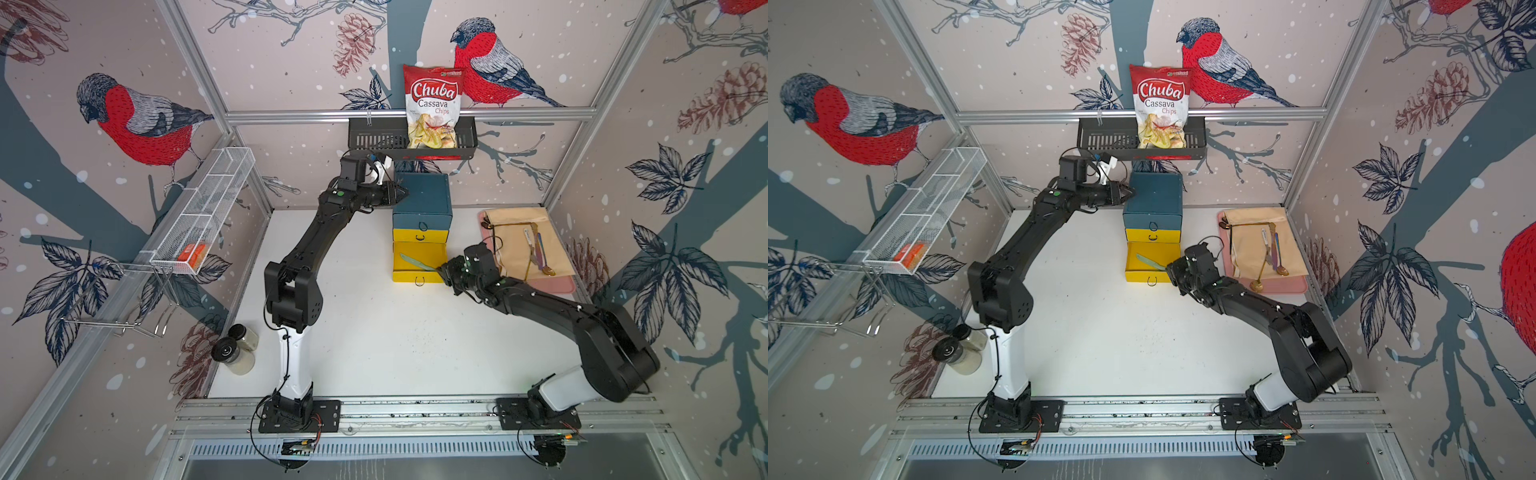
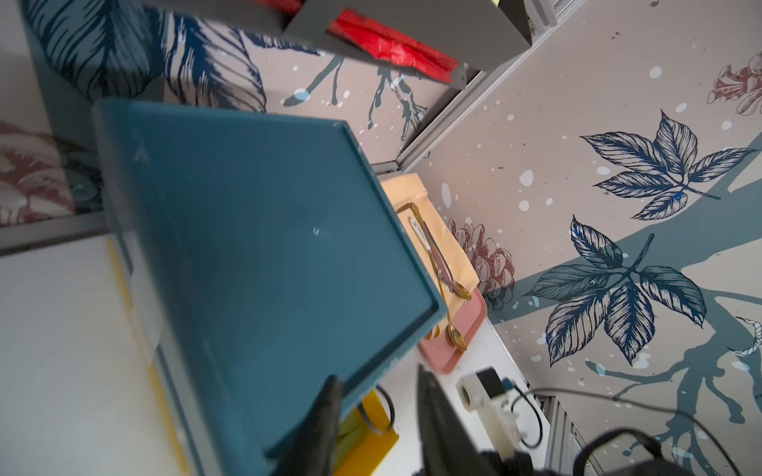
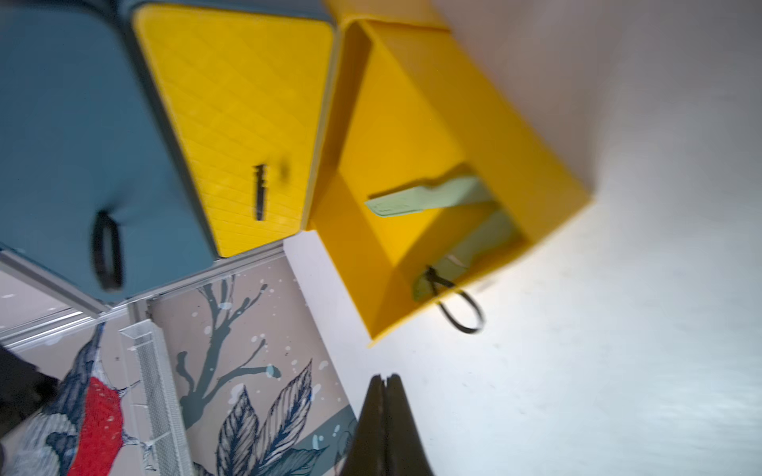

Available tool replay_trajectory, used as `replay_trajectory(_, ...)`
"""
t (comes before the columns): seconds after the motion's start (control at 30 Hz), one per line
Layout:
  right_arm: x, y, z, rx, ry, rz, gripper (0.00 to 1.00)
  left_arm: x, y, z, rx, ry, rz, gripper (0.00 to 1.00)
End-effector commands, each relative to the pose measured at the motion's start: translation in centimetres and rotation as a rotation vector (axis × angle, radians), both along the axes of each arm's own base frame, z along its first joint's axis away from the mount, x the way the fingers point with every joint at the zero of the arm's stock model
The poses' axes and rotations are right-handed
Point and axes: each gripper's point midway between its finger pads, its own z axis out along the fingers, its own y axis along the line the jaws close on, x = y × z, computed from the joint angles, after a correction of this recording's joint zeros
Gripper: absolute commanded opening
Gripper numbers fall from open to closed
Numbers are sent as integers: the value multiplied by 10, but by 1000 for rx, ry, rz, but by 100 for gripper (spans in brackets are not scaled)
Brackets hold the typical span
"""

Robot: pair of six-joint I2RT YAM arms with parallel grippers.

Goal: Place the fruit knives into the drawer by color
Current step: Close the drawer in the storage box.

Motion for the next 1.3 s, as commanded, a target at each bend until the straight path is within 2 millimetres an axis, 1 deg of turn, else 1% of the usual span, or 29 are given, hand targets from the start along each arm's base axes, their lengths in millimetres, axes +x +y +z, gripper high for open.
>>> replay_trajectory(0.0,-4,-10,5,22,-117,-10,0,7,-19,-14,-1,80,-31,0)
replay_trajectory(0.03,-7,-15,0,26,-121,-17,0,13,-25,-15,-6,78,-35,0)
replay_trajectory(0.13,-8,-21,-14,55,-129,-33,0,24,-27,-39,14,121,-11,0)
replay_trajectory(0.27,3,-15,-32,86,-113,-22,0,27,-24,-69,54,163,12,0)
replay_trajectory(0.37,14,-7,-41,106,-114,-19,0,26,-20,-89,89,199,21,0)
replay_trajectory(0.47,27,0,-48,122,-109,-13,0,24,-20,-102,110,223,13,0)
replay_trajectory(0.63,48,10,-56,176,-124,-28,0,21,-19,-111,125,241,4,0)
replay_trajectory(0.73,64,16,-57,208,-146,-36,0,19,-20,-115,133,247,-5,0)
replay_trajectory(0.9,93,30,-53,255,-198,-39,0,16,-18,-120,139,262,-10,0)
replay_trajectory(1.03,112,40,-51,283,-228,-32,0,14,-17,-124,145,273,-13,0)
replay_trajectory(1.13,121,44,-50,289,-240,-36,0,12,-17,-127,148,281,-17,0)
replay_trajectory(1.27,129,43,-51,292,-254,-48,0,10,-17,-129,150,288,-21,0)
